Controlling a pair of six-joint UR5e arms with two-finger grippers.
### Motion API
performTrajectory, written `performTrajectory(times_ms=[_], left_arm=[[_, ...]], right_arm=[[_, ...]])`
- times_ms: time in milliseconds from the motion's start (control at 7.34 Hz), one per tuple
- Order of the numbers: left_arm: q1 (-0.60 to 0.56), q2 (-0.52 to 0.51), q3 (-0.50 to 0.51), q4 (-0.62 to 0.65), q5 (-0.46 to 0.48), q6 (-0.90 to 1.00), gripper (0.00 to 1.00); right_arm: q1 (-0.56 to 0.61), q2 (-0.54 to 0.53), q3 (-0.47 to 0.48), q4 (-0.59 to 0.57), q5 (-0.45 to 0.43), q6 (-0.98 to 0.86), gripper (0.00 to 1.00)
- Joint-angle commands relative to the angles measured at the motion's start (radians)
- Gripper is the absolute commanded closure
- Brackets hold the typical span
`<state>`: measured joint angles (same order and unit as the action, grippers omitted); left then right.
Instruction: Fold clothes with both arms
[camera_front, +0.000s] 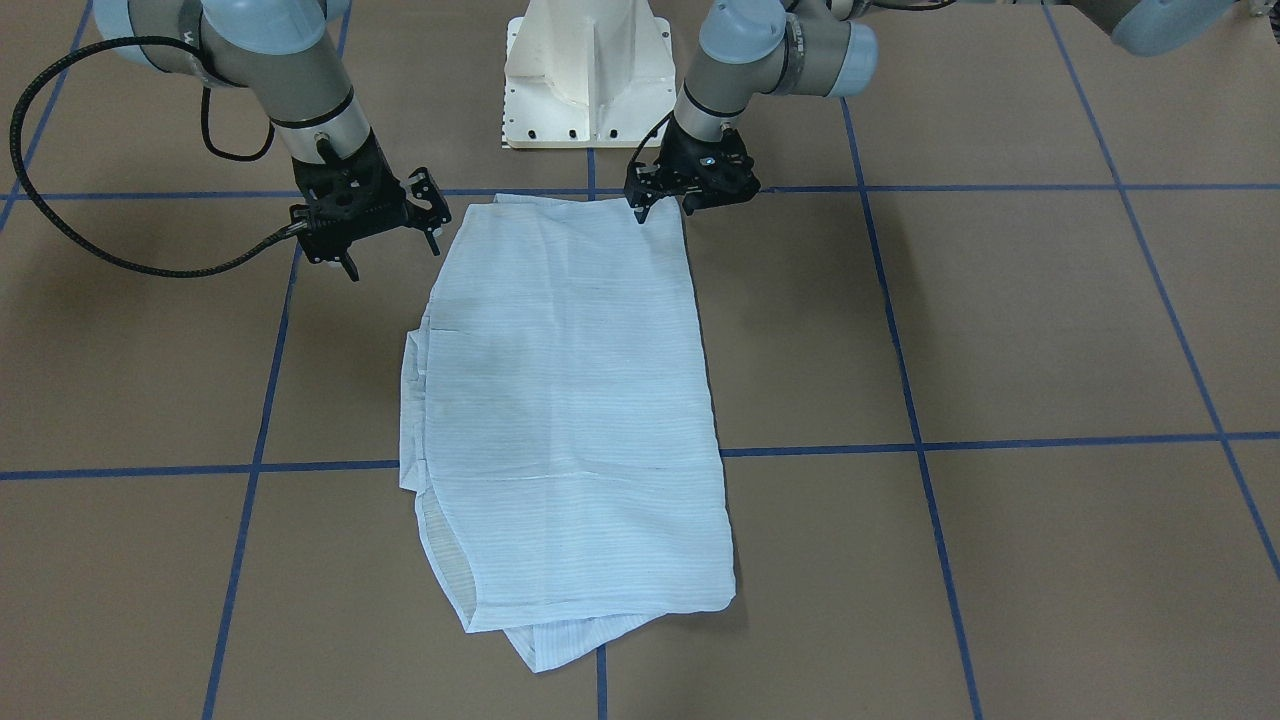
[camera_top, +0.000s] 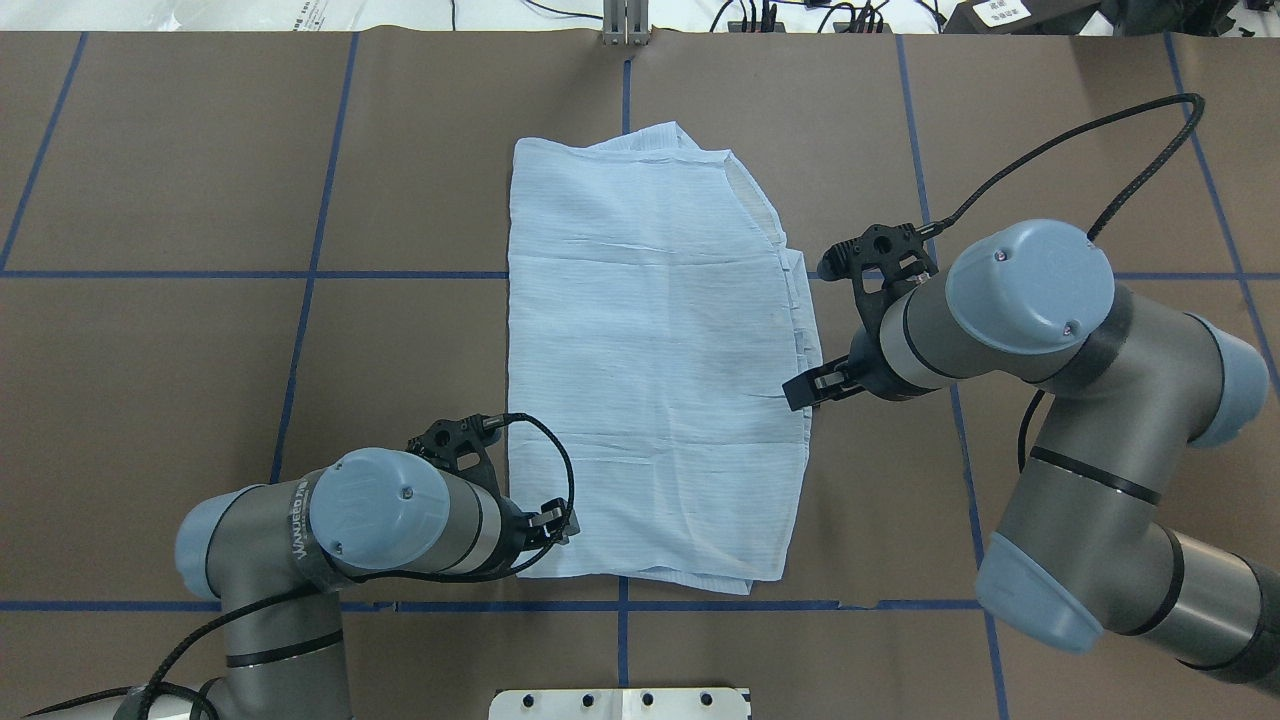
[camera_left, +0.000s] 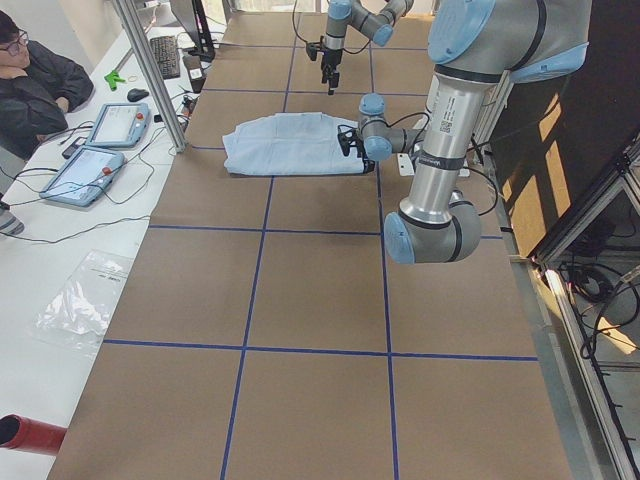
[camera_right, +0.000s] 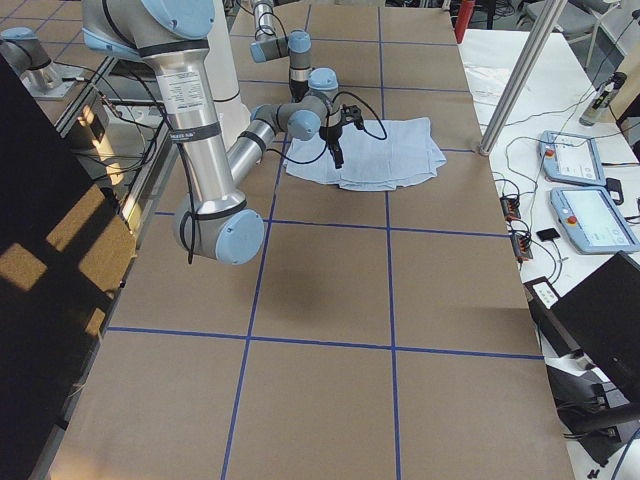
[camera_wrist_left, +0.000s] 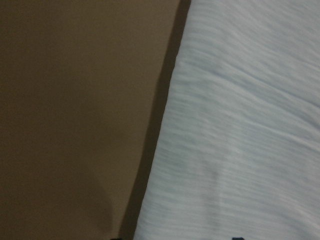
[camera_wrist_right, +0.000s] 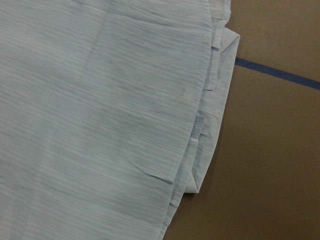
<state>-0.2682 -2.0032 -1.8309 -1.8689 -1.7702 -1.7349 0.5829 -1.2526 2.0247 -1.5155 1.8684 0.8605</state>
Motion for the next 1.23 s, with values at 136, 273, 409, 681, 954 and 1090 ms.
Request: performTrajectory(times_ms=[136,273,409,681,954,1090], left_arm=[[0.015,0.001,0.007,0.001,0.000,-0.002,0.26],[0.014,0.001,0.007,0.001,-0.002,-0.002,0.34],[0.014,0.001,0.006,0.001,-0.002,-0.002,0.44],[0.014,0.001,0.005,0.001,-0.002,-0.002,0.78],[0.012,0.001,-0.022,0.001,-0.002,0.000,1.00],[0.009,0.000,-0.034,0.001,-0.003,-0.002,1.00]], right_arm=[[0.002,-0.001,0.002,0.000,0.000,0.000,0.00],[0.002,-0.001,0.002,0.000,0.000,0.000,0.00],[0.002,-0.001,0.002,0.000,0.000,0.000,0.00],[0.002,-0.001,0.008,0.000,0.000,0.000,0.00],[0.000,-0.001,0.009,0.000,0.000,0.023,0.00],[0.000,-0.001,0.009,0.000,0.000,0.041,0.00]])
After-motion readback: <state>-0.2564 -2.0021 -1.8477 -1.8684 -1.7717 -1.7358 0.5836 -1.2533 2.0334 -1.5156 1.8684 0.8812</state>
